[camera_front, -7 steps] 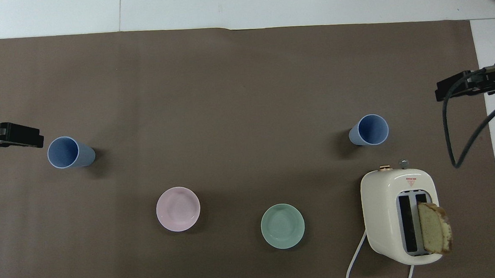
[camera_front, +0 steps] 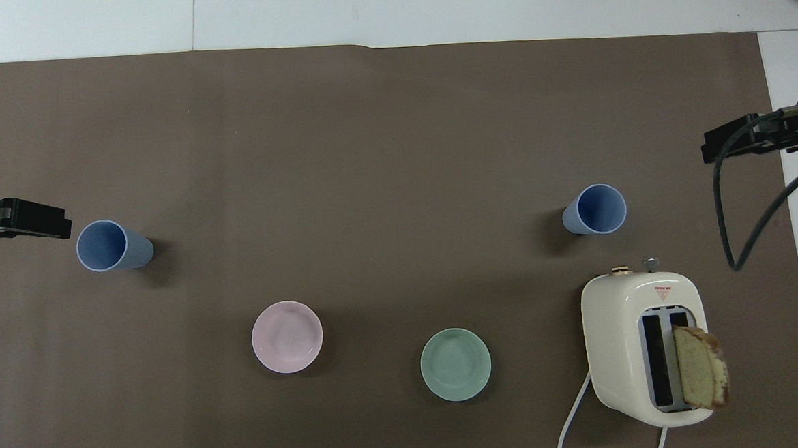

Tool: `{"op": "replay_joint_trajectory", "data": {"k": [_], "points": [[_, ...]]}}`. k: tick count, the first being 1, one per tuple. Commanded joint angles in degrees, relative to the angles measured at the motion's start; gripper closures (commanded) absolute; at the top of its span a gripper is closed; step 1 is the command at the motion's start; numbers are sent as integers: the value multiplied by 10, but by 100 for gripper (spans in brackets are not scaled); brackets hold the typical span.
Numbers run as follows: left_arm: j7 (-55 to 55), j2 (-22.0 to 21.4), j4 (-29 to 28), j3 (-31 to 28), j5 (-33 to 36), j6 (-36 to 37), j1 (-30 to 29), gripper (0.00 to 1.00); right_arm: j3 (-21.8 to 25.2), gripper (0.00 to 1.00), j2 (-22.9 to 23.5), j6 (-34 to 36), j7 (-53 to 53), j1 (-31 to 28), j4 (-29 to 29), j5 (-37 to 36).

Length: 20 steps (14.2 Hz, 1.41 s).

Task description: Stack blue cups with both arms

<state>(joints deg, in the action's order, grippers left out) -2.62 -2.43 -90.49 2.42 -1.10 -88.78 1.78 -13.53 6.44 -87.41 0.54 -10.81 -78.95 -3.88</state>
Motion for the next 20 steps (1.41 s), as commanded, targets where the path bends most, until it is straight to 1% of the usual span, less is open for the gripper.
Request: {"op": "replay_joint_trajectory", "data": {"k": [1, 7, 9, 12, 15, 17, 20], "points": [[2, -19, -23, 0, 8, -10, 2, 0, -3, 0, -5, -9, -8, -5, -10, 10], [1, -20, -26, -1, 7, -11, -3, 0, -3, 0, -5, -9, -9, -5, -10, 10], [2, -19, -43, -1, 7, -19, -9, 0, -3, 0, -5, -9, -9, -5, -10, 10], [1, -15, -72, -1, 7, -62, -29, 0, -2, 0, -5, -9, -8, -5, -10, 10], [2, -7, -123, -1, 7, -131, -59, 0, -3, 0, -5, -9, -8, -5, -10, 10], [2, 8, -142, -1, 6, -162, -72, 0, -3, 0, -5, -9, -8, -5, -10, 10], [1, 55, -148, -1, 4, -203, -98, 0, -3, 0, -5, -9, -8, -5, -10, 10]]}}
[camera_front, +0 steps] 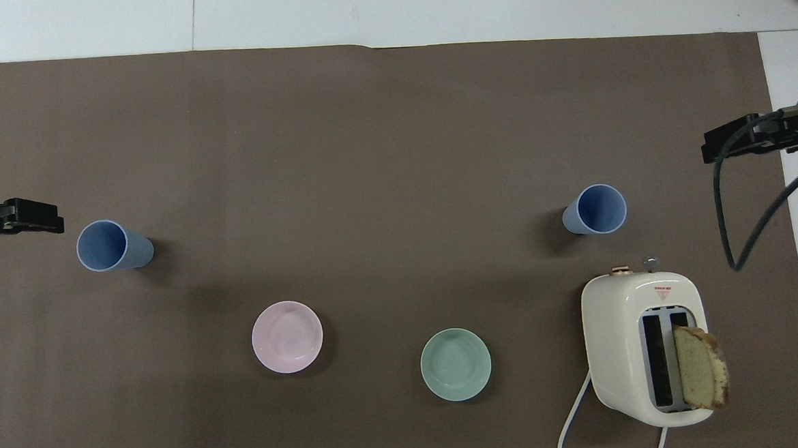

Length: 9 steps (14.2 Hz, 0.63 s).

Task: Stack blue cups with both arms
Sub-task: 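Reach the left gripper to the blue cup and grasp it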

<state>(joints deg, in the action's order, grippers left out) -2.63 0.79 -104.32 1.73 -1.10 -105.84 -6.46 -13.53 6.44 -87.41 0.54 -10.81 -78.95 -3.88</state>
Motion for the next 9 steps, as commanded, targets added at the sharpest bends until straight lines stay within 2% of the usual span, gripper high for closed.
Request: {"op": "replay_joint_trajectory", "data": {"k": [1, 5, 9], "points": [[1, 32, -19, 6, 4, -52, -24, 0, -2, 0, -5, -9, -8, -5, -10, 10], [-1, 47, -83, 6, -4, -134, -29, 0, -3, 0, -5, -9, -8, -5, -10, 10], [-2, 67, -108, 6, -4, -167, -29, 0, -3, 0, -5, -9, -8, -5, -10, 10]]}}
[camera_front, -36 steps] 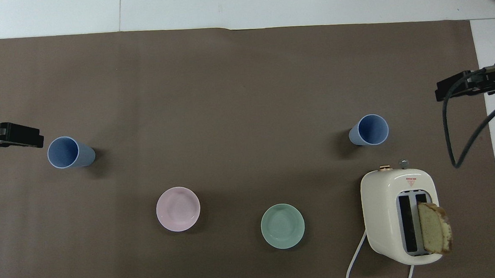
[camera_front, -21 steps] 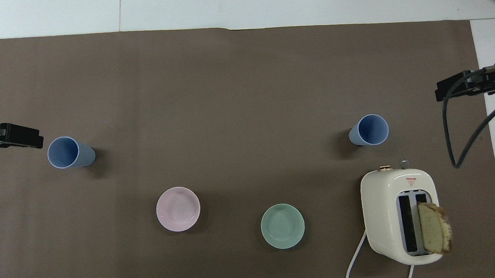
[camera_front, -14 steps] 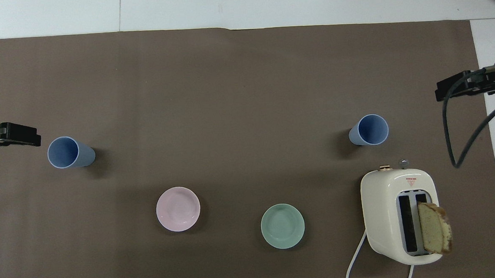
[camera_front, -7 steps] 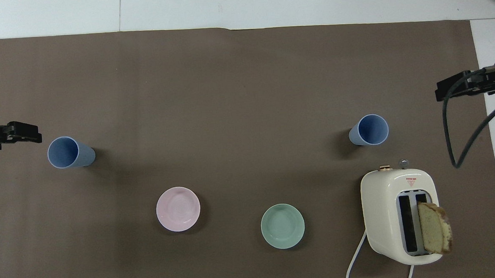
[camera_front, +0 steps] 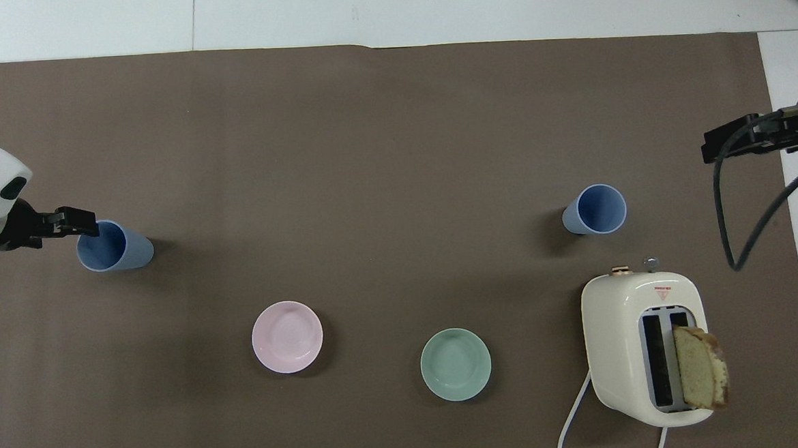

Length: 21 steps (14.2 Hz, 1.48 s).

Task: Stack blue cups with both arms
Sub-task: 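Reach the left gripper to the blue cup and grasp it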

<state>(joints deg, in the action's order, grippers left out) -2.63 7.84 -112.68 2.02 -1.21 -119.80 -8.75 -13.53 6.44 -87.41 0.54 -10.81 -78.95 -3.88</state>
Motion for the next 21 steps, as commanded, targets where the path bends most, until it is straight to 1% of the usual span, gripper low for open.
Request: {"op": "replay_joint_trajectory", "data": {"k": [1, 3, 4, 5, 6, 9, 12, 14, 15, 16, 17, 21], "points": [[1, -3, -38, 4, -4, -45, -1, 0, -3, 0, -5, -9, -9, -5, -10, 10], [3, -4, -60, 4, -5, -60, 0, 0, -3, 0, -5, -9, -8, -6, -10, 10], [3, -4, -66, 4, -5, -61, 0, 18, -3, 0, -5, -9, -8, -5, -10, 10], [3, -4, -65, 4, -6, -61, 0, 67, -2, 0, -5, -9, -8, -5, -10, 10], [2, -3, -64, 4, -6, -61, 0, 100, -3, 0, -5, -9, -8, -5, -10, 10], [-1, 6, -45, 5, -6, -56, 2, 100, -3, 0, -5, -9, -8, -6, -10, 10], [3, 22, -7, 8, -7, -32, 7, 100, -3, 0, -5, -9, -8, -6, -10, 10], [6, 20, 19, 9, -15, -14, 8, 100, -3, 0, -5, -9, -9, -5, -10, 10], [12, 18, 42, 9, -27, 3, 14, 100, -3, 0, -5, -9, -8, -5, -10, 10], [36, 16, 59, 9, -33, 18, 27, 100, -3, 0, -5, -9, -8, -5, -10, 10], [83, 12, 75, 9, -33, 25, 48, 100, -3, 0, -5, -9, -8, -6, -10, 10], [265, 7, 86, 9, -26, 19, 152, 100, -3, 0, -5, -9, -8, -5, -10, 10]]}}
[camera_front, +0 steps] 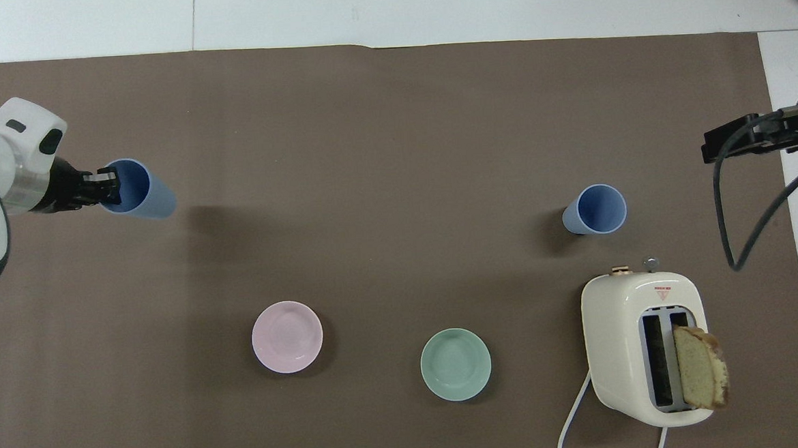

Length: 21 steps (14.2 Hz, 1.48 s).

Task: Stack blue cups with both arms
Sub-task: 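Carry the blue cup with the left gripper toward the table center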

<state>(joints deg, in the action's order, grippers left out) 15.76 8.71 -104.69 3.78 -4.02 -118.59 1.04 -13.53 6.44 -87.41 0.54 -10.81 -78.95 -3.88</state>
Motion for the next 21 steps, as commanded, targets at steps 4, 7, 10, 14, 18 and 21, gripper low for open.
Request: {"op": "replay_joint_trajectory", "data": {"k": [4, 7, 10, 14, 18, 21], "points": [[227, 3, 5, -9, 13, -19, 162, 100, -3, 0, -5, -9, -8, -5, -10, 10], [318, 24, -10, -9, 45, -80, 231, 100, -3, 0, -5, -9, -8, -5, -10, 10], [332, 48, -10, -9, 60, -110, 261, 100, -3, 0, -5, -9, -8, -5, -10, 10], [335, 68, -17, -9, 60, -130, 284, 100, -3, 0, -5, -9, -8, -5, -10, 10], [334, 74, -28, -9, 60, -146, 298, 100, -3, 0, -5, -9, -9, -5, -10, 10], [335, 86, -29, -9, 60, -152, 303, 100, -2, 0, -5, -9, -8, -5, -10, 10]]}}
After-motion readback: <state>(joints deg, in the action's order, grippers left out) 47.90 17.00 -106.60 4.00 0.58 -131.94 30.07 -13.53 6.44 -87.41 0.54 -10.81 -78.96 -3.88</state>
